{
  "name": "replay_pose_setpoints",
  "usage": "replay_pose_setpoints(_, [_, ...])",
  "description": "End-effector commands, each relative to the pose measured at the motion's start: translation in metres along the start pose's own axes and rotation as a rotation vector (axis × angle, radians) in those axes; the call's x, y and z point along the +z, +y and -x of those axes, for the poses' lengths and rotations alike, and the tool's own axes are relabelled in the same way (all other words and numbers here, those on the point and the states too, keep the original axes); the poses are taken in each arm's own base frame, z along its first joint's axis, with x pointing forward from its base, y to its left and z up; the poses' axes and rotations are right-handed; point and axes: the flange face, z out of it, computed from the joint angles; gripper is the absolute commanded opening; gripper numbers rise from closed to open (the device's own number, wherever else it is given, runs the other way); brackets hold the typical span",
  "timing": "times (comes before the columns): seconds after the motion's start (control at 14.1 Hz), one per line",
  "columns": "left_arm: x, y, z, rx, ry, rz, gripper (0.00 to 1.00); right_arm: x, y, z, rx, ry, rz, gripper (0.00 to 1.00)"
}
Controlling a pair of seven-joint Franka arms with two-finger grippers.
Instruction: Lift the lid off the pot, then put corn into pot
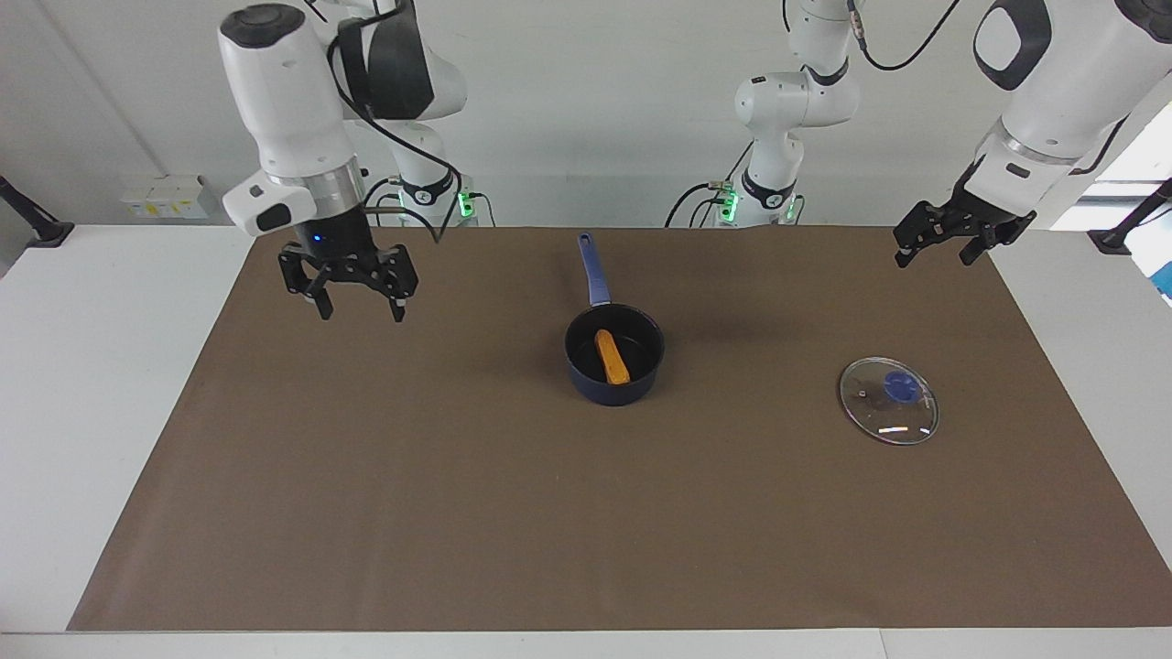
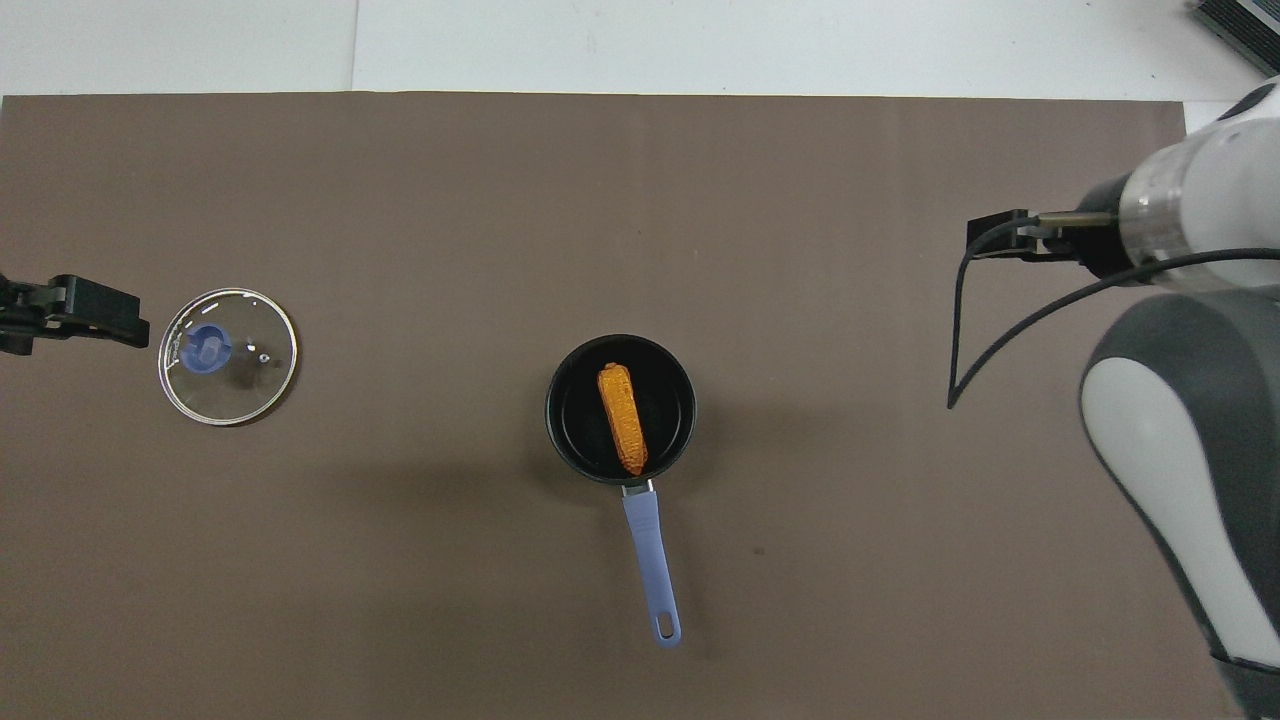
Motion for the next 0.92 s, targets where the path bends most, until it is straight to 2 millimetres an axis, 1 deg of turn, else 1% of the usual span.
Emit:
replay_pose_setpoints(0.0, [-0.003,-0.001,0.002,0.001,-0.01,0.006,1.0,-0.027,0.023,0.011,-0.038,-0.024,-0.004,1.0])
replay_pose_setpoints(0.21, [-0.003,-0.001,0.002,0.001,-0.009,0.006,1.0,-0.046,0.049,0.026,-0.031,-0.062,-0.002,1.0])
replay_pose_setpoints(0.42, [-0.003,-0.001,0.002,0.001,-0.009,0.006,1.0,-0.072,0.059,0.045,-0.019,-0.086,-0.006,1.0])
replay_pose_setpoints(0.57, [-0.003,-0.001,0.002,0.001,-0.009,0.006,1.0,-0.083,0.07,0.056,-0.01,-0.108,-0.006,1.0])
replay_pose_setpoints(0.64, [-0.003,-0.001,0.002,0.001,-0.01,0.006,1.0,-0.087,0.071,0.06,-0.007,-0.105,-0.008,1.0])
replay_pose_setpoints(0.78, [-0.003,-0.001,0.002,0.001,-0.01,0.006,1.0,-0.087,0.068,0.063,-0.014,-0.117,-0.009,1.0])
replay_pose_setpoints(0.85, [-0.003,-0.001,0.002,0.001,-0.009,0.006,1.0,-0.086,0.061,0.067,-0.028,-0.152,-0.009,1.0])
